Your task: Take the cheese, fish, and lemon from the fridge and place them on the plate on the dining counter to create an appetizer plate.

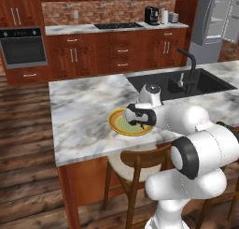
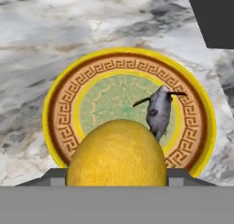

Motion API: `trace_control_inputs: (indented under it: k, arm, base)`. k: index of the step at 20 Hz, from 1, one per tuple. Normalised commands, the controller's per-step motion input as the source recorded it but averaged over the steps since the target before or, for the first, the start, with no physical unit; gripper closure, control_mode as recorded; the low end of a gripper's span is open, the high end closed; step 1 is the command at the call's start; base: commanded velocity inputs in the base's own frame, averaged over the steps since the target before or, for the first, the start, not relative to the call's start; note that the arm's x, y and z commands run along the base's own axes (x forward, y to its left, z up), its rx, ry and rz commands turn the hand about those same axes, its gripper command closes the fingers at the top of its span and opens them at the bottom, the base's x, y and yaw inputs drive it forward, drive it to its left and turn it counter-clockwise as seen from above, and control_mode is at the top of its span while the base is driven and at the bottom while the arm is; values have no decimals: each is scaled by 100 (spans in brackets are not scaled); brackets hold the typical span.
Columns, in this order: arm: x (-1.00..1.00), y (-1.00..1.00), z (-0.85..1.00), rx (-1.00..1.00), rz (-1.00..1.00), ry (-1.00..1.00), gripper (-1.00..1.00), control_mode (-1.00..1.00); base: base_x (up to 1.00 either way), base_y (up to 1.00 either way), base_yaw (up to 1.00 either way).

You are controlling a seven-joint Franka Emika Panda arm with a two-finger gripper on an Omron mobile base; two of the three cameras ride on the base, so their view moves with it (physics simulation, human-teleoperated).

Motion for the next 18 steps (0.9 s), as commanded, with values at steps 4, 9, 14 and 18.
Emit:
trace_control_inputs:
  k: [4, 9, 14, 18]
  arm:
    - [68, 0, -24, 0, 0, 0, 100, -100]
    - [65, 0, -25, 0, 0, 2, 100, -100]
    - [33, 0, -42, 0, 0, 9, 100, -100]
    - [12, 0, -48, 0, -1, 13, 100, -100]
  base:
    - [0, 0, 0]
    - [0, 0, 0]
    - [0, 0, 0]
    - [0, 0, 0]
